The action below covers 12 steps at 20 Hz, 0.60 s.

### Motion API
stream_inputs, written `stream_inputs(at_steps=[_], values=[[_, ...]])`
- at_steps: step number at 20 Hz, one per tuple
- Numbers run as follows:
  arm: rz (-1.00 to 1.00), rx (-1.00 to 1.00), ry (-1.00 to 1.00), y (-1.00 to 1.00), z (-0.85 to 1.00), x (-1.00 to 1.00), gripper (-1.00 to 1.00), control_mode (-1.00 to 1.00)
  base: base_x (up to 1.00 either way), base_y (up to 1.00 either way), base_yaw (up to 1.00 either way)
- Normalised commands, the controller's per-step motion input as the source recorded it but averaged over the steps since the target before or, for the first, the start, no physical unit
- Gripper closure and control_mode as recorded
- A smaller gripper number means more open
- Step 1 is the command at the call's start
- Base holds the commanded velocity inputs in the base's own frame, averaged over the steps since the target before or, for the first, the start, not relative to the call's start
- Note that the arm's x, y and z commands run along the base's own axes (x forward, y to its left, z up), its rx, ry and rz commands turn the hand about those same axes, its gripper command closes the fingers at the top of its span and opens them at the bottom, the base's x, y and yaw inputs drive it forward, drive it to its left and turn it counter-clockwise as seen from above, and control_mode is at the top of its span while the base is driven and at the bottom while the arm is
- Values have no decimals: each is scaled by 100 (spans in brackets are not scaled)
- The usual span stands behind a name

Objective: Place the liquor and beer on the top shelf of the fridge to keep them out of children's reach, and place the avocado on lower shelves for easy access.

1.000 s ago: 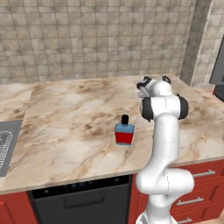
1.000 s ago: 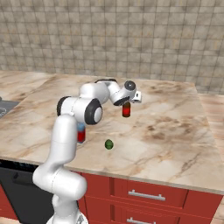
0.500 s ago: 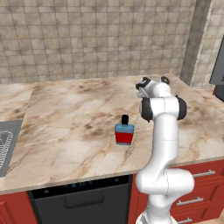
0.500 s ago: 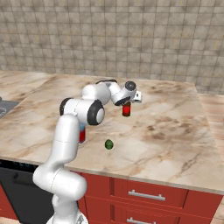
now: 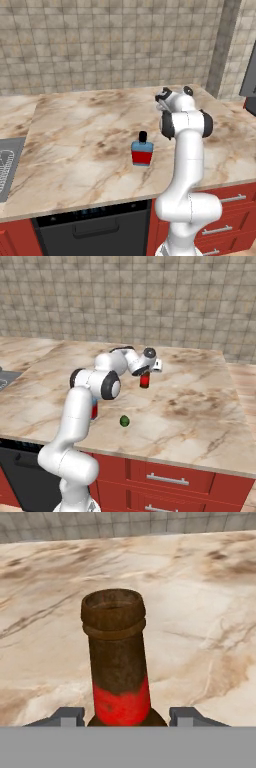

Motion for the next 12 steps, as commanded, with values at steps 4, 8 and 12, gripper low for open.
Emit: stream_inputs(at_steps=[4, 8, 12], values=[[12, -1, -2, 2, 14, -68, 100, -100, 0, 0, 0], [16, -5, -1, 10, 24, -100, 100, -100, 0, 0, 0], [17, -7, 0, 11, 37, -100, 100, -100, 0, 0, 0]])
